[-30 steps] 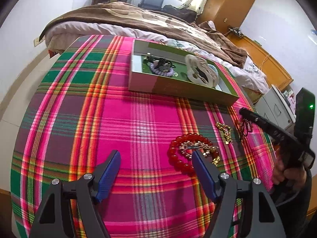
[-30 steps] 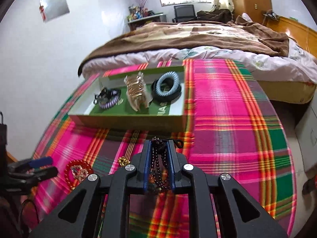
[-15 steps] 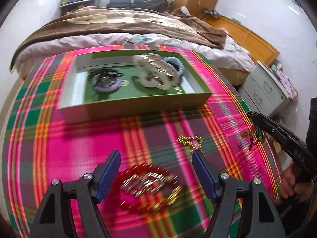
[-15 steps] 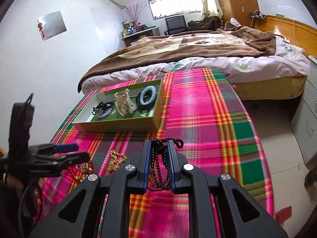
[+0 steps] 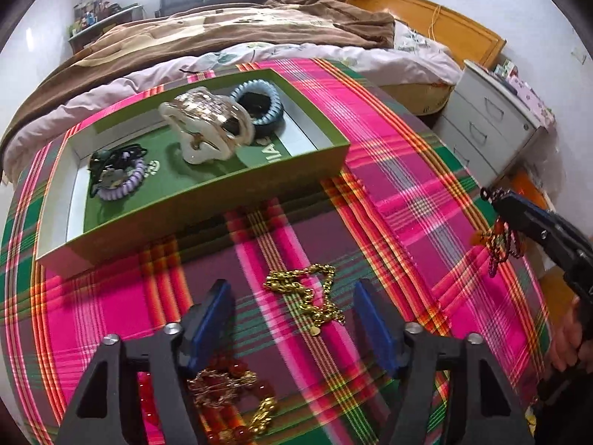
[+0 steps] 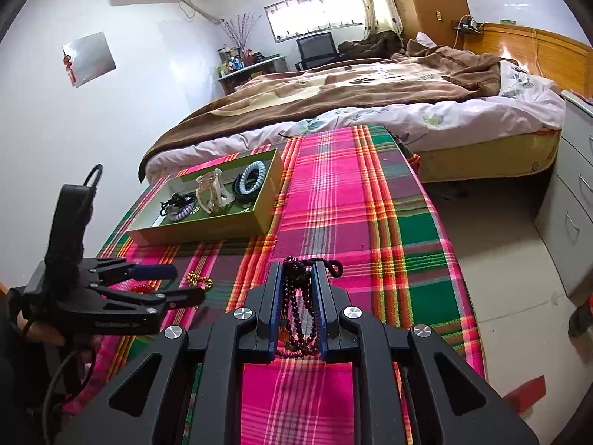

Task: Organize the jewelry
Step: 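Grasp the gold chain bracelet with the left tool while the right holds the necklace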

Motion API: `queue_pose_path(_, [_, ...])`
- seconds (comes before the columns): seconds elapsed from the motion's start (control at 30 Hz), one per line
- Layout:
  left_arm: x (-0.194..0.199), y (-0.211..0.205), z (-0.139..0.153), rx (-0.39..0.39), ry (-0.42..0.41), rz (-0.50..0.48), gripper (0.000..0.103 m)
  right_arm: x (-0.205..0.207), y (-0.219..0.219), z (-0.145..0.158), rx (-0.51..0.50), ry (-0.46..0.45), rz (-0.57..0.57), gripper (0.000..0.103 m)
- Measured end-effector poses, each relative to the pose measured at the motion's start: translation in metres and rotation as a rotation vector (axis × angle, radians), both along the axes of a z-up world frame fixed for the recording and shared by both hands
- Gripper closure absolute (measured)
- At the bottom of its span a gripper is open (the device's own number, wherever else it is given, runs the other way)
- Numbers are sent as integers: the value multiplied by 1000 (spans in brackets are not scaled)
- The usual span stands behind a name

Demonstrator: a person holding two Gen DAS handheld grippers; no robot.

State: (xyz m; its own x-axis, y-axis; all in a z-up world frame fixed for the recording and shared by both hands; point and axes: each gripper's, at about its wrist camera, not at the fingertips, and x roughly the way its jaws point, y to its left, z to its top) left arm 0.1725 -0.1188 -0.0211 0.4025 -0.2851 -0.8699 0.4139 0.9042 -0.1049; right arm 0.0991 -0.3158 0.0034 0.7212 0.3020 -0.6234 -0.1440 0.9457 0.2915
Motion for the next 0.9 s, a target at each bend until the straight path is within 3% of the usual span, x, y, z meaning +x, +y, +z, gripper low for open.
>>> queue_pose_path(0.27, [-1, -7, -1, 74, -44, 4, 58, -1, -1, -4, 9, 3, 8, 87])
queue_pose_path(0.37, [-2, -9, 0, 83, -55, -4, 71, -1, -1, -4, 9, 2, 10, 87])
queue_pose_path(0.43, [-2, -10, 0, 90, -59, -6, 85, -1, -2, -4, 9, 2, 10, 87])
queue_pose_path(0.5, [-2, -10, 1, 92, -62, -2, 91, -1, -1, -4, 9, 2, 9, 87])
queue_pose_path(0.9, [-4, 13, 20, -14, -83, 46, 94, 0, -1, 2, 3, -9, 3, 87])
